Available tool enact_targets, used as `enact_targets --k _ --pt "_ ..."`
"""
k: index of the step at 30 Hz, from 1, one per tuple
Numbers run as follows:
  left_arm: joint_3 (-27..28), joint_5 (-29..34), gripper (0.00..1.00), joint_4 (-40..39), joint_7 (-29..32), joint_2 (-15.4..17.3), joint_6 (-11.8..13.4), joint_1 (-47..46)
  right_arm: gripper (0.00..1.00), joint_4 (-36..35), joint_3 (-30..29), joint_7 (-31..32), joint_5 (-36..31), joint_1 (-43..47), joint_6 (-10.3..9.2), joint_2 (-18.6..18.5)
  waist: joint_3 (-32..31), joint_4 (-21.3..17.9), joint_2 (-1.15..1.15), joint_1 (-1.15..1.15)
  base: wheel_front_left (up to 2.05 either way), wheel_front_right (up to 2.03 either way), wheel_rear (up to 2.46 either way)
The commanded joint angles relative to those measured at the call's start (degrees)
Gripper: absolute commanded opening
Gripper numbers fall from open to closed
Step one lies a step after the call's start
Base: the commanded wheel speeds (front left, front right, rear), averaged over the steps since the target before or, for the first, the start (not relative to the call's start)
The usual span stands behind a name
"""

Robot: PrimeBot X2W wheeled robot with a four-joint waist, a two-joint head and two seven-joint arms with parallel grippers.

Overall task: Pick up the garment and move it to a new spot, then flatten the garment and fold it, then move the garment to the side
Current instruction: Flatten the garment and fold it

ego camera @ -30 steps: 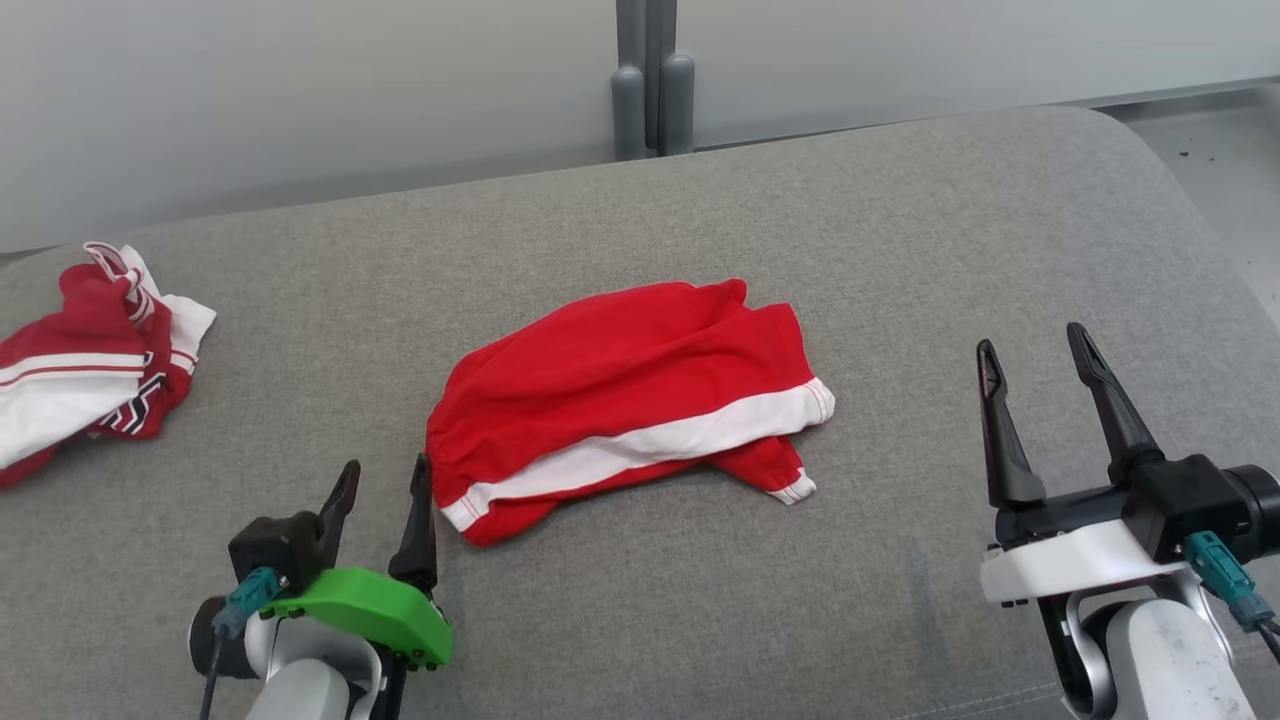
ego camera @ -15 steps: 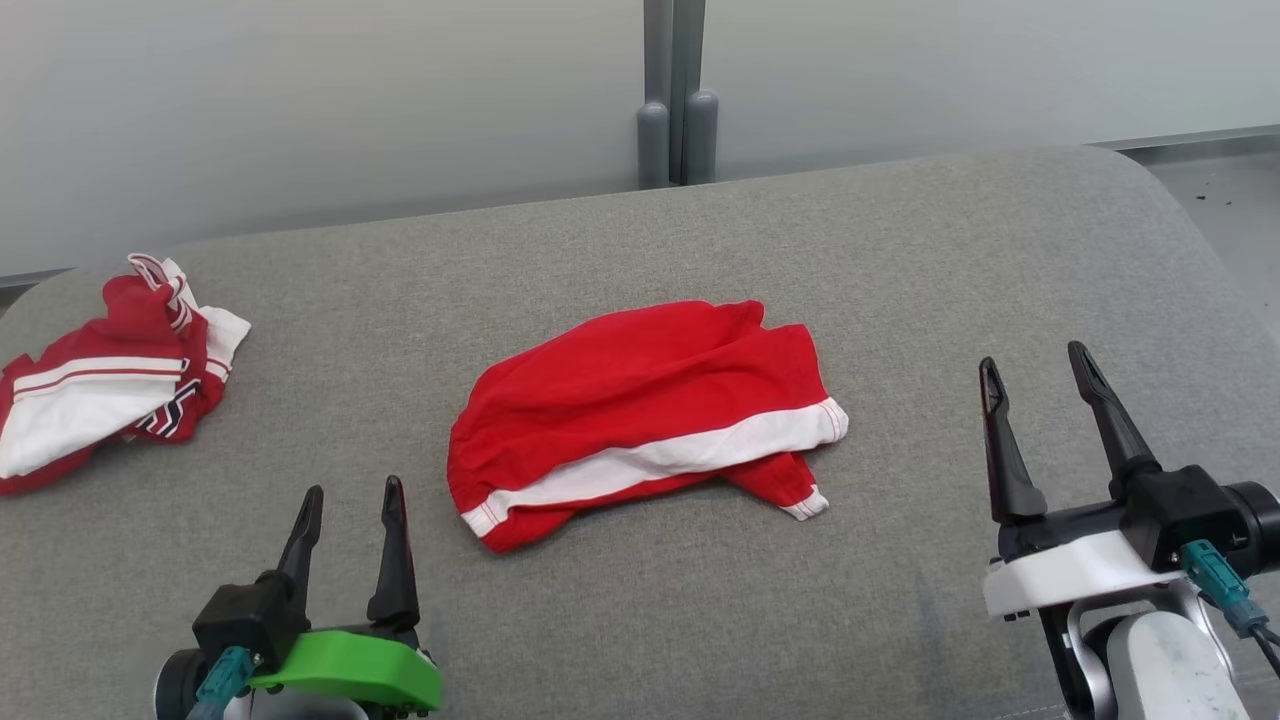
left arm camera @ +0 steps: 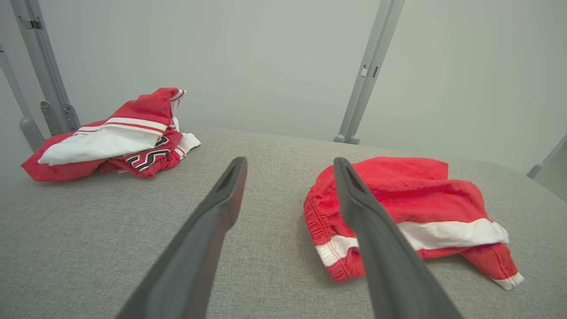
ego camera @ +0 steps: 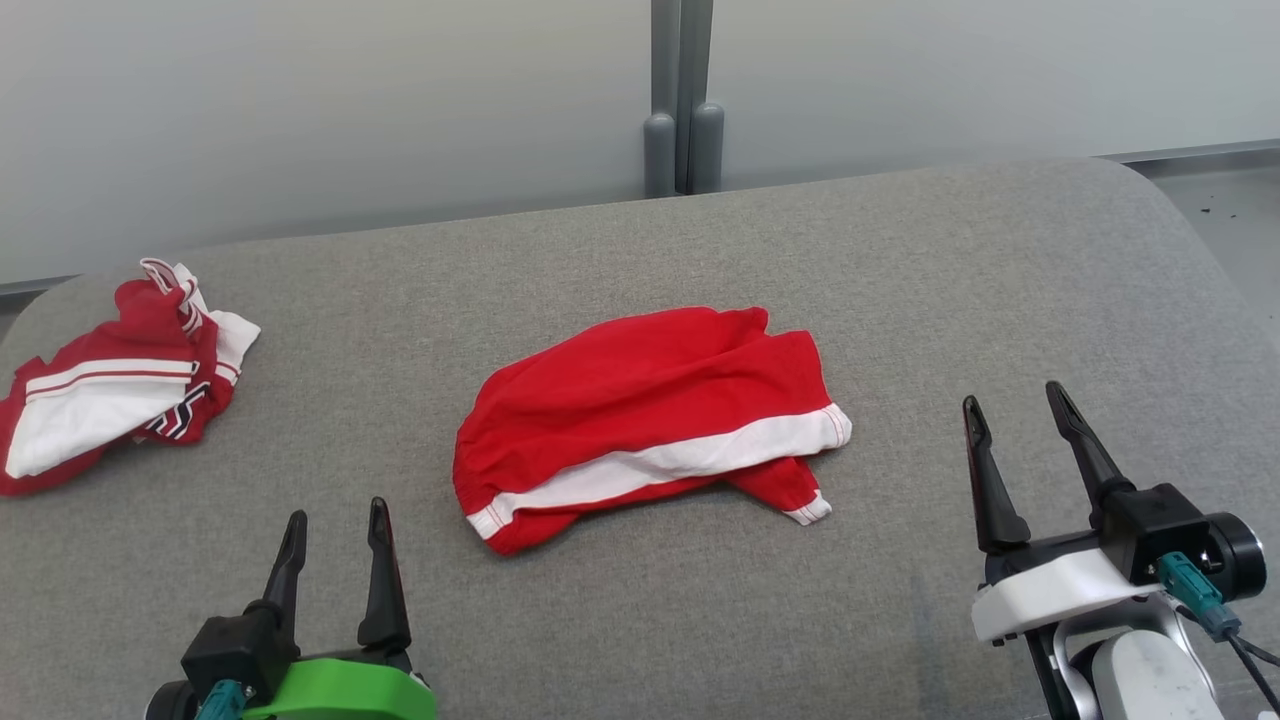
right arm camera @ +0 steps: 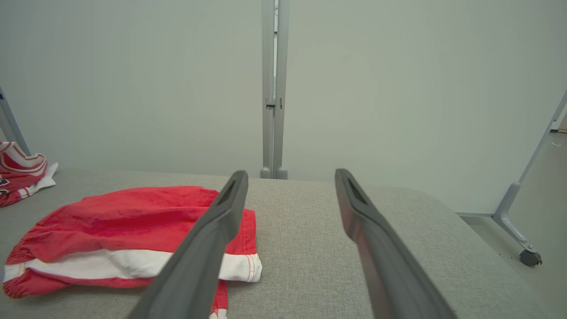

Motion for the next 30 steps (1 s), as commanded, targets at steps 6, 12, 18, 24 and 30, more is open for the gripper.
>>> enact_targets --k 6,12,18,24,30 --pt "1.15 0.76 1.0 0.14 -0.18 -0.3 -0.43 1.07 1.0 0.77 0.31 -0.19 0.44 0.48 0.0 -0.17 0.2 -0.27 0.0 0.0 0.0 0.0 0.0" --pt "1.72 1.22 1.0 0.45 -0.18 -0.55 -0.94 0.81 1.0 1.05 0.3 -0.19 0.4 0.2 0.0 -0.17 0.39 -0.35 0.0 0.0 0.0 0.0 0.0" --pt "2.12 1.71 1.0 0.69 -0.18 -0.74 -1.34 0.48 1.0 1.58 0.58 -0.19 0.51 0.12 0.0 -0.17 0.65 -0.26 0.0 0.0 0.0 0.0 0.0" --pt "1.53 1.99 1.0 1.14 -0.18 -1.02 -1.82 0.07 1.0 3.31 0.73 -0.19 0.6 -0.83 0.0 -0.17 1.37 0.06 0.0 0.0 0.0 0.0 0.0" --pt "0.03 2.56 1.0 0.32 -0.18 -1.18 -2.1 -1.43 1.0 9.77 1.99 -0.19 1.12 -5.36 0.0 -0.88 4.03 1.31 0.0 0.0 0.0 0.0 0.0"
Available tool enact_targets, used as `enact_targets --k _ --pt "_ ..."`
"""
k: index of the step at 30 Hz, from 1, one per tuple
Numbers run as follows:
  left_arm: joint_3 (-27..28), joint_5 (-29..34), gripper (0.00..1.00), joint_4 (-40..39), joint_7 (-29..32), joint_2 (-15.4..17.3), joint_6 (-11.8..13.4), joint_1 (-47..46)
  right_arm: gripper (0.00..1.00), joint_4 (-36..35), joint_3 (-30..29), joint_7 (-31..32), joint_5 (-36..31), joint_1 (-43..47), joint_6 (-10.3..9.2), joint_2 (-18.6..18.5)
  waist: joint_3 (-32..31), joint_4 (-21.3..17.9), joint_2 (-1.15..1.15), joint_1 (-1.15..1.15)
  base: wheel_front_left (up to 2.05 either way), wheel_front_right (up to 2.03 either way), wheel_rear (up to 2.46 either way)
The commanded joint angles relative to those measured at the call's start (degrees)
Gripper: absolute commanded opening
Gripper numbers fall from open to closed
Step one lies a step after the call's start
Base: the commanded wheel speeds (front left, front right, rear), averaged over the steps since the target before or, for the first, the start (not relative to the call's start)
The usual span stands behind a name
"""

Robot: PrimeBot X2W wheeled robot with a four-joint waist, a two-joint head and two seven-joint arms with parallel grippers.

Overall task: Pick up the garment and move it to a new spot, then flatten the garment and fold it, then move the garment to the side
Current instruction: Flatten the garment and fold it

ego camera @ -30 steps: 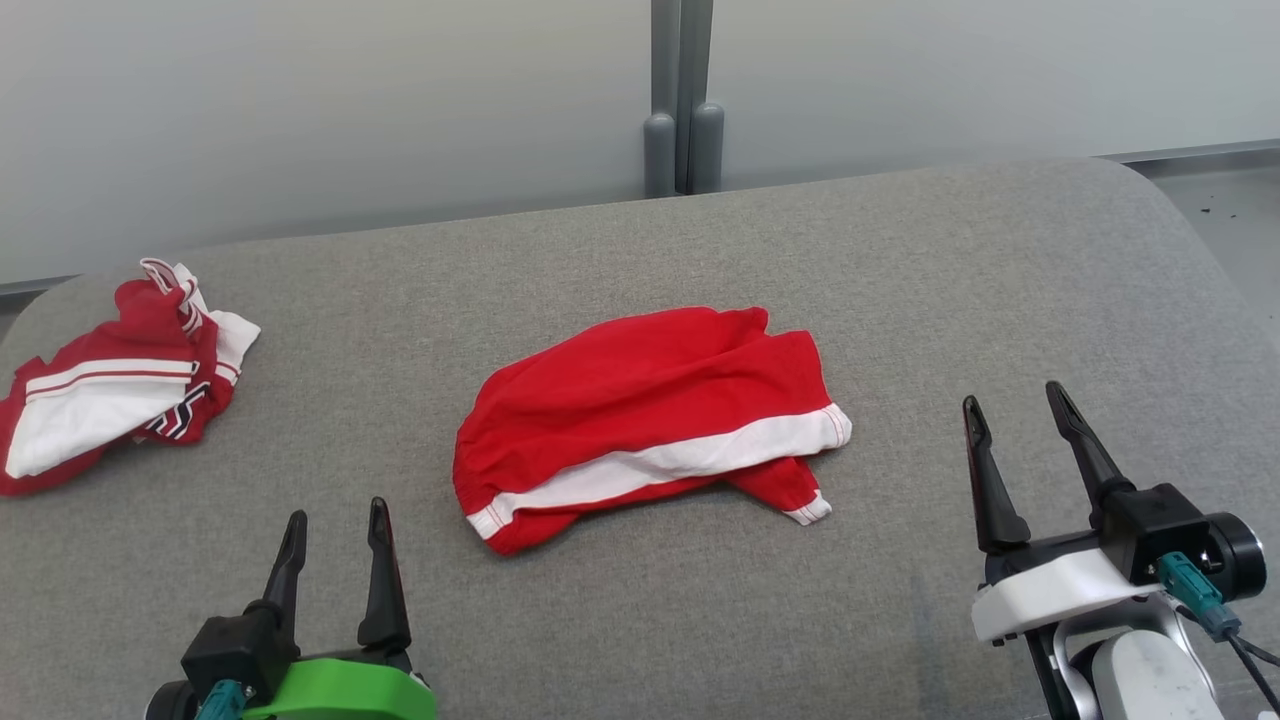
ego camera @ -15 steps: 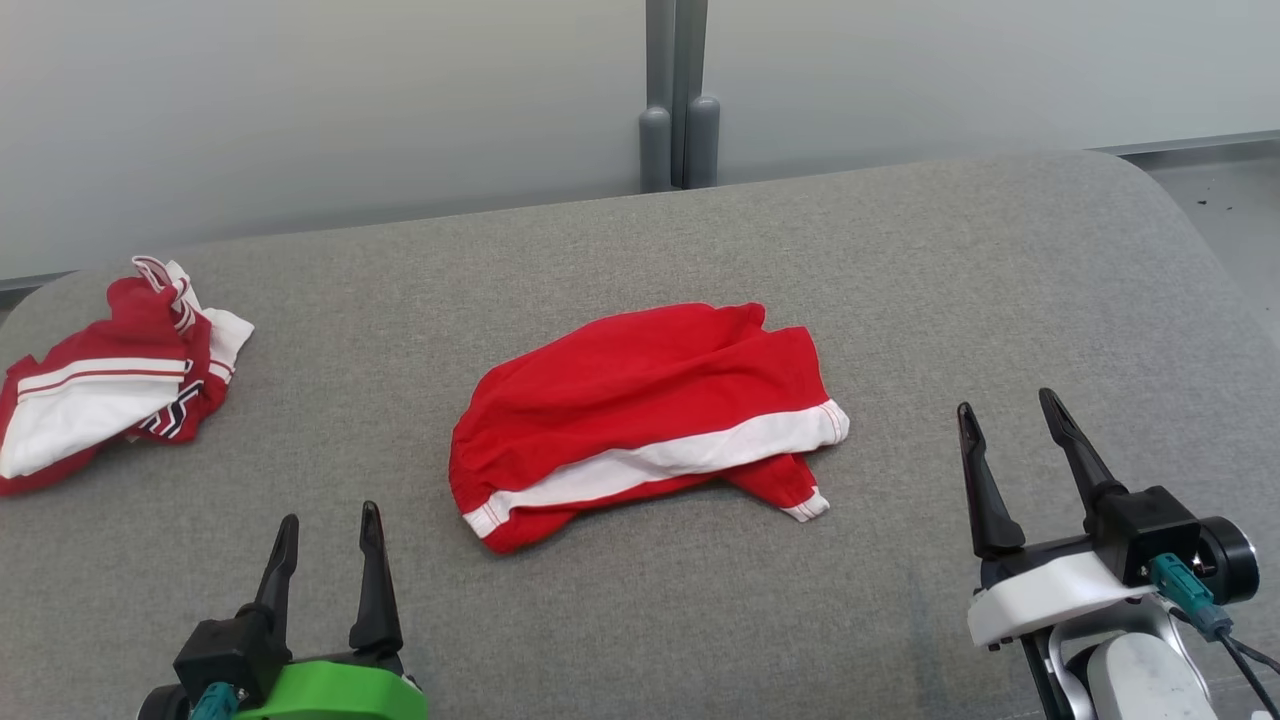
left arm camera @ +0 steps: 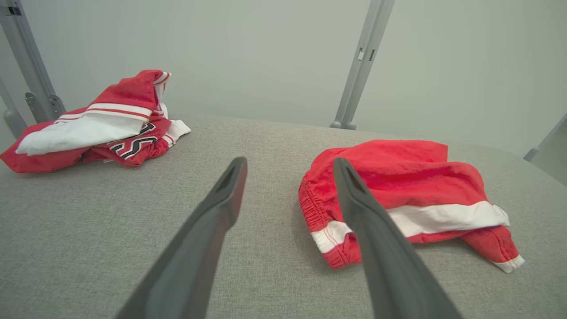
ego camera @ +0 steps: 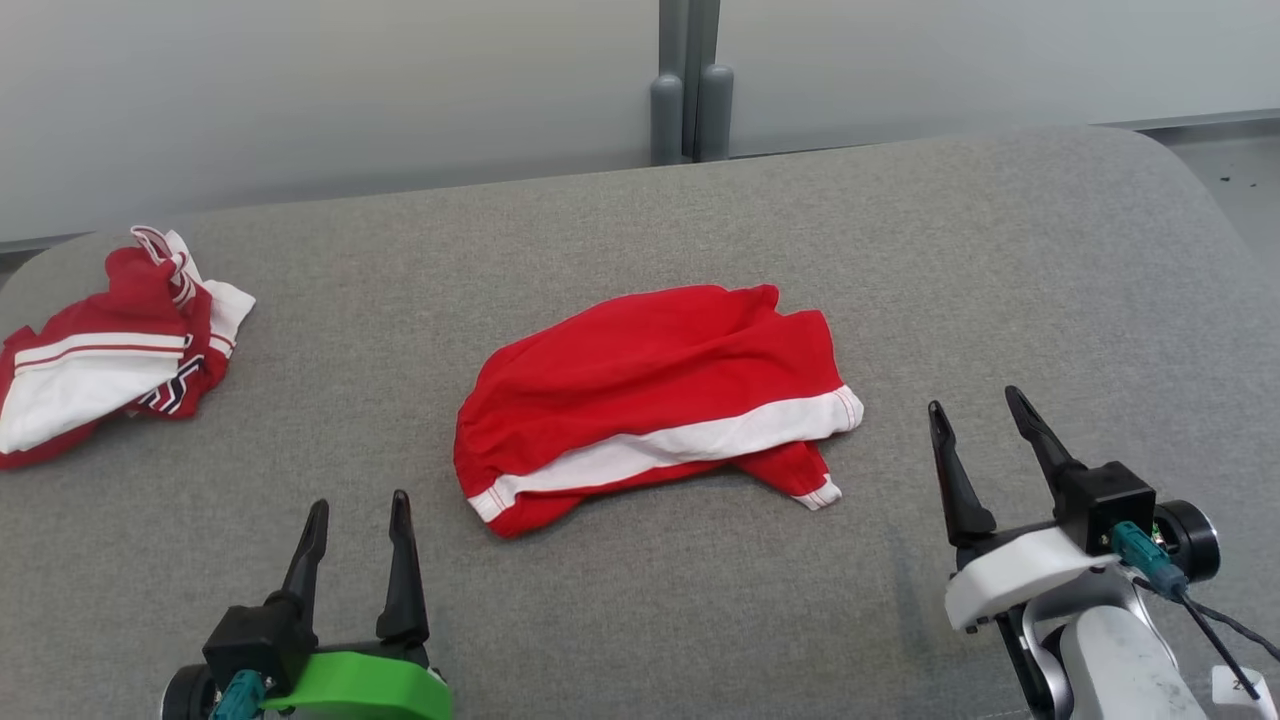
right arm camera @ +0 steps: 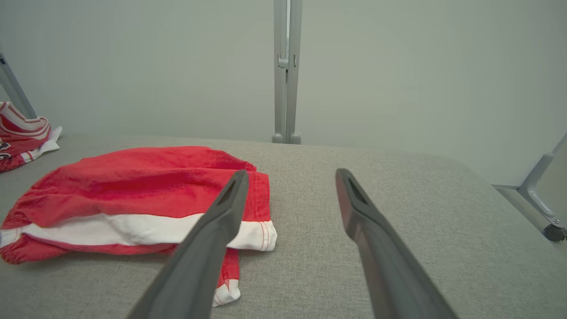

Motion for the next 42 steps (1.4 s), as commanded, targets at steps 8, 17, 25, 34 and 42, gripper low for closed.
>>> enact_targets --k 8,17,25,34,42 --pt "-2.45 1.07 1.0 -1.12 -0.19 -0.19 -0.65 -3.24 1.0 13.44 1.17 0.3 2.49 -8.73 0.0 -3.65 4.91 3.19 0.0 0.0 0.0 0.0 0.0" --pt "-4.35 1.54 1.0 -1.94 -0.19 -0.33 -0.81 -5.07 1.0 28.94 3.95 0.64 5.85 -17.59 0.0 -5.12 7.78 5.87 0.0 0.0 0.0 0.0 0.0" --pt "-5.07 1.6 1.0 -1.6 -0.17 -0.03 -0.77 -5.48 1.0 38.8 6.28 0.04 9.67 -22.92 0.0 -5.73 8.63 7.35 0.0 0.0 0.0 0.0 0.0" --pt "-5.68 1.88 1.0 -2.22 0.66 0.75 -0.57 -6.26 1.0 44.99 9.03 -0.15 14.31 -28.03 0.0 -6.17 10.53 8.83 0.0 0.0 0.0 0.0 0.0" --pt "-6.0 1.52 1.0 -2.27 0.71 1.0 -0.09 -6.07 1.0 48.19 16.97 0.7 19.15 -29.55 0.0 -6.17 10.61 9.23 0.0 0.0 0.0 0.0 0.0"
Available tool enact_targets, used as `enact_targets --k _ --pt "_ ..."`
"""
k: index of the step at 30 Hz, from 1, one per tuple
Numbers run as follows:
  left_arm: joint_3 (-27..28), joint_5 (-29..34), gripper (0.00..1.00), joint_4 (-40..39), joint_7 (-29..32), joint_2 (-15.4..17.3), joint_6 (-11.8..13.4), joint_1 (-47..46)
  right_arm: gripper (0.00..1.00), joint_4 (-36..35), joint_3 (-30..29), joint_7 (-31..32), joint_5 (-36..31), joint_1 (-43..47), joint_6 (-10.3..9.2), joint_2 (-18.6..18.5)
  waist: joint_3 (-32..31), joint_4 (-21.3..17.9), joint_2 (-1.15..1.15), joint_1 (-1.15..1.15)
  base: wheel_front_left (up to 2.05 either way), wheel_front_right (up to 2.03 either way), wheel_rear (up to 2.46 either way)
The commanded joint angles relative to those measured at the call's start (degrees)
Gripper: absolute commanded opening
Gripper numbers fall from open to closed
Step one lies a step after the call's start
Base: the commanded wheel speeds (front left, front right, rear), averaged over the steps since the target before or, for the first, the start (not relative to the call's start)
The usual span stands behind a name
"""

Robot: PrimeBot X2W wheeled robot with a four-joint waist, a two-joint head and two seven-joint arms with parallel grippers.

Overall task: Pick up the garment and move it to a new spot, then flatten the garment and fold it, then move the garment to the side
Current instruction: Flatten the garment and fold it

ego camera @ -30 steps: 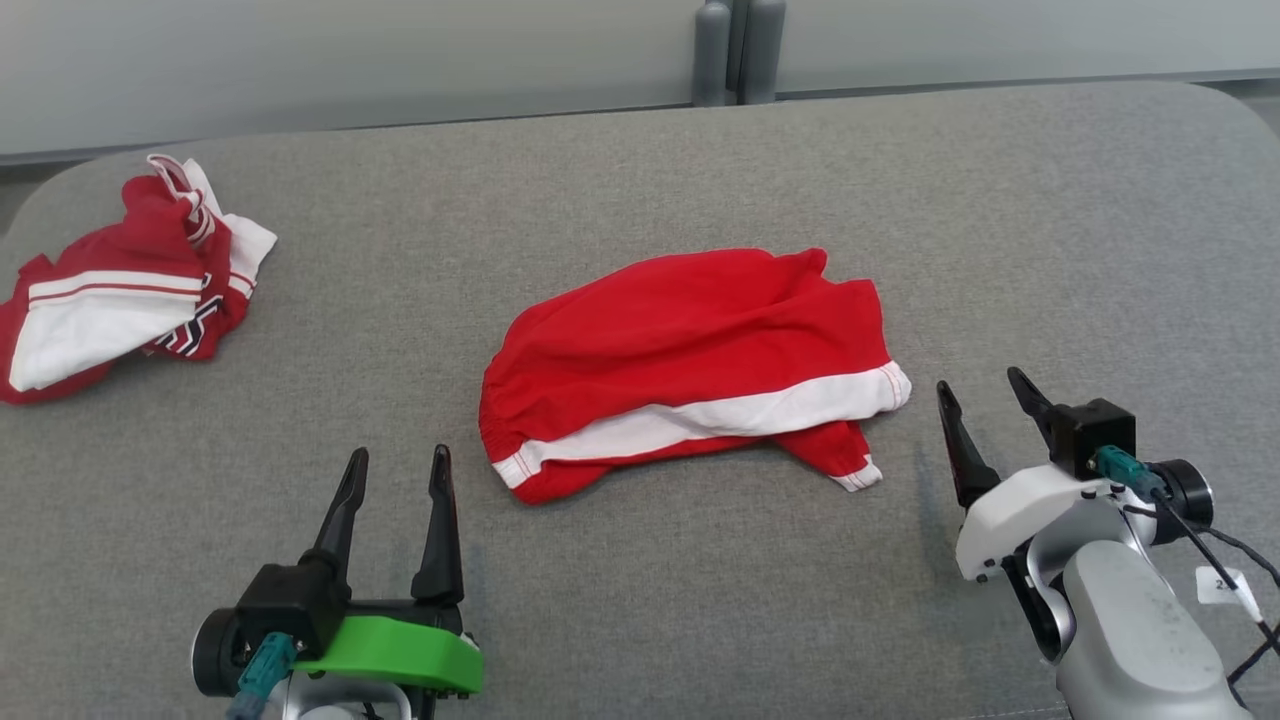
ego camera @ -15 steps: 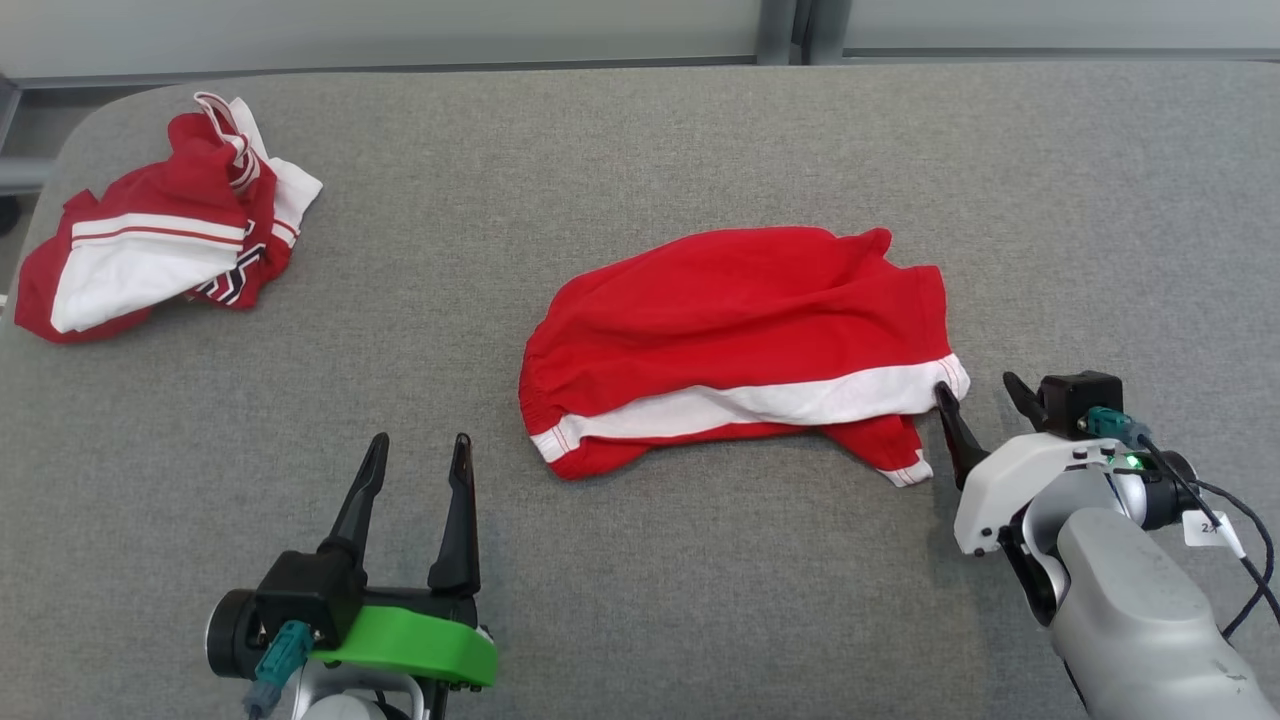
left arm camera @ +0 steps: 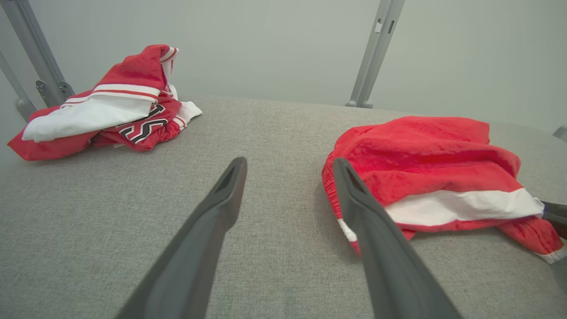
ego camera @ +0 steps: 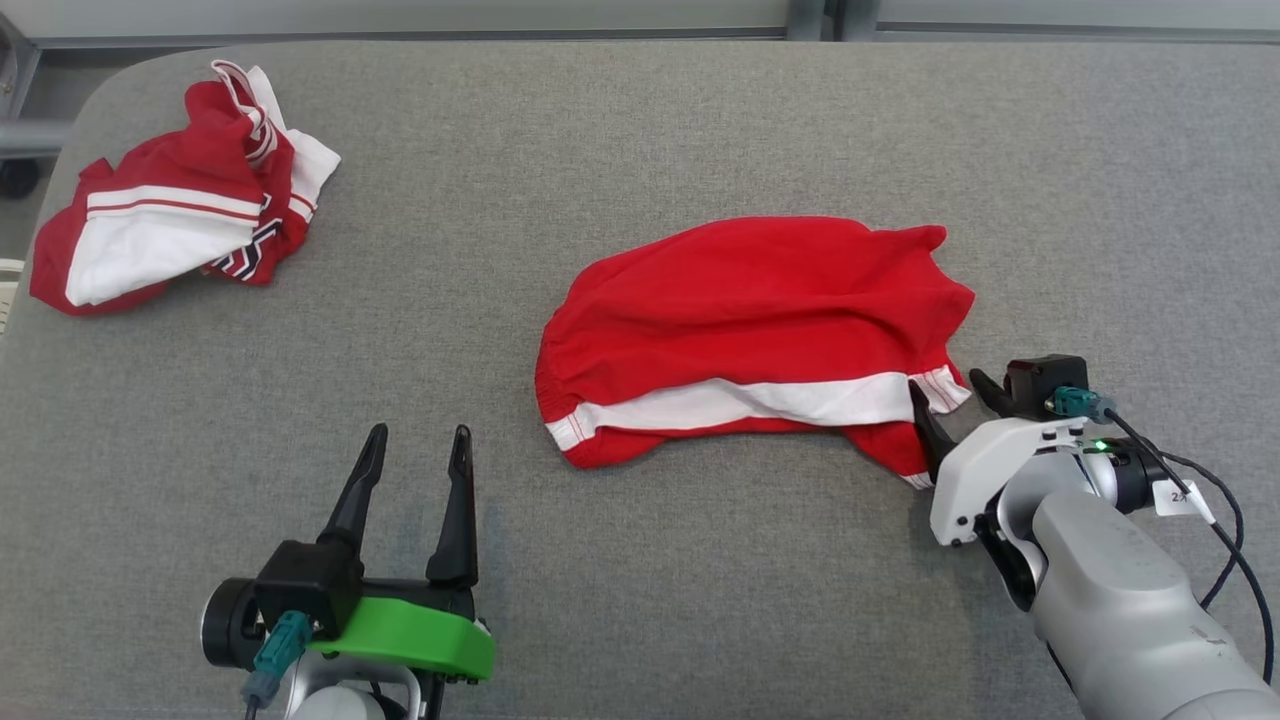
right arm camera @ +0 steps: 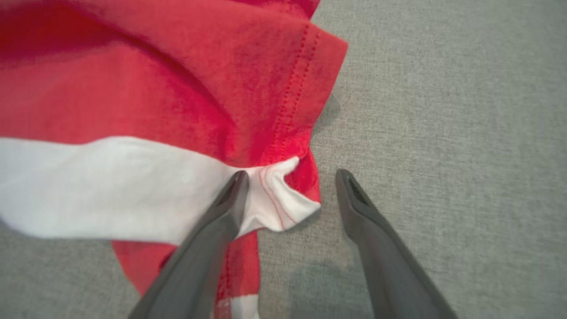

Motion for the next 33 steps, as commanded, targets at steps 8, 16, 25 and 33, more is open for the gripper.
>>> enact_targets --k 8,16,25,33 --pt "-0.18 -0.75 1.0 -0.31 -0.31 0.15 0.65 0.11 1.0 -0.48 6.79 -0.49 1.72 -0.51 0.0 -1.77 -0.55 -0.81 0.0 0.0 0.0 0.0 0.0" --pt "-0.36 -1.14 1.0 -0.23 -0.5 0.14 0.89 -0.05 0.95 -0.87 9.33 -0.78 -0.38 -1.05 0.0 -2.47 -0.37 -1.28 0.0 0.0 0.0 0.0 0.0" --pt "-0.39 -1.55 1.0 0.14 -0.57 0.24 0.95 -0.42 0.42 -0.07 11.02 -0.78 0.66 -1.34 0.0 -2.03 -0.22 -1.24 0.0 0.0 0.0 0.0 0.0" --pt "-0.41 -2.13 1.0 0.74 -0.68 0.17 0.83 -0.52 0.0 -1.5 11.98 -0.79 1.95 -2.07 0.0 -2.76 -0.36 -1.86 0.0 0.0 0.0 0.0 0.0"
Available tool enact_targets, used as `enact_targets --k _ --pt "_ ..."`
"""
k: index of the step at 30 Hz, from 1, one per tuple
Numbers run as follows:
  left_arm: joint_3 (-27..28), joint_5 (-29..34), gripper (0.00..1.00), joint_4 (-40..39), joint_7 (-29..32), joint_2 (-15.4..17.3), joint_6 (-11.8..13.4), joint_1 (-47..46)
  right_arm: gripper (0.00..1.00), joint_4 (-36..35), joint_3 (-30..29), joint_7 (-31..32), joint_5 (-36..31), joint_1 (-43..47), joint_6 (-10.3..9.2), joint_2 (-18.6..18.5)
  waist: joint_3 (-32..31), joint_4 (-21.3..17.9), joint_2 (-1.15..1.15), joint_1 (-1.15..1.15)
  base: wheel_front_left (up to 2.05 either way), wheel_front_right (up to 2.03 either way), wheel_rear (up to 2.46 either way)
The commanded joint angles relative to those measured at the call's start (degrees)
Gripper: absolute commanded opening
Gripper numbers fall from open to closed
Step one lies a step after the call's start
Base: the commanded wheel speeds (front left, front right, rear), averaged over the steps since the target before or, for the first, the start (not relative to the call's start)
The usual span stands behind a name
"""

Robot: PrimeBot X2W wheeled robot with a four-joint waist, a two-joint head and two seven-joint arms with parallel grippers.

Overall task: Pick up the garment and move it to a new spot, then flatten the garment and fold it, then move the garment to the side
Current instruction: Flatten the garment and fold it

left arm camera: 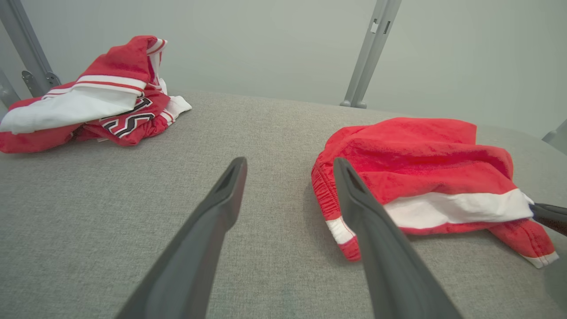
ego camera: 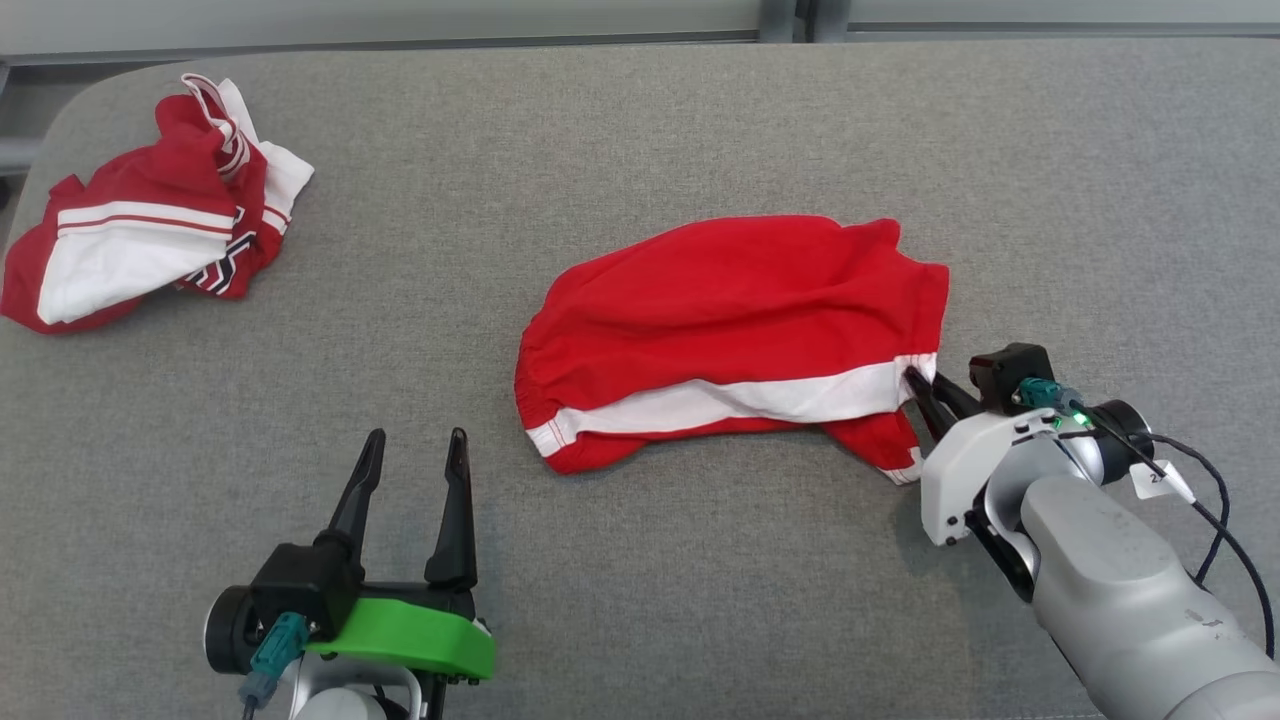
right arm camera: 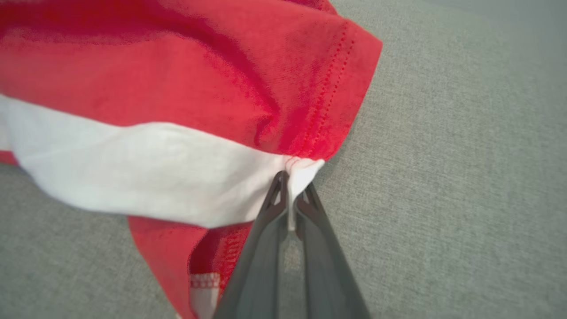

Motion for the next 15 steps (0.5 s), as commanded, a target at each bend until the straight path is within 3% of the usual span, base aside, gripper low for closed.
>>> enact_targets --k 1,15 --pt "-0.16 -0.48 1.0 0.63 -0.21 0.11 -0.32 -0.54 0.0 -1.61 -0.37 -0.2 0.49 -0.52 0.0 -0.75 -0.23 -0.36 0.0 0.0 0.0 0.0 0.0" --pt "-5.13 -8.38 1.0 10.67 5.05 -0.92 -6.09 -2.98 0.0 -16.5 -7.02 -0.2 -1.97 6.81 0.0 -2.42 -2.27 -4.09 0.0 0.0 0.0 0.0 0.0"
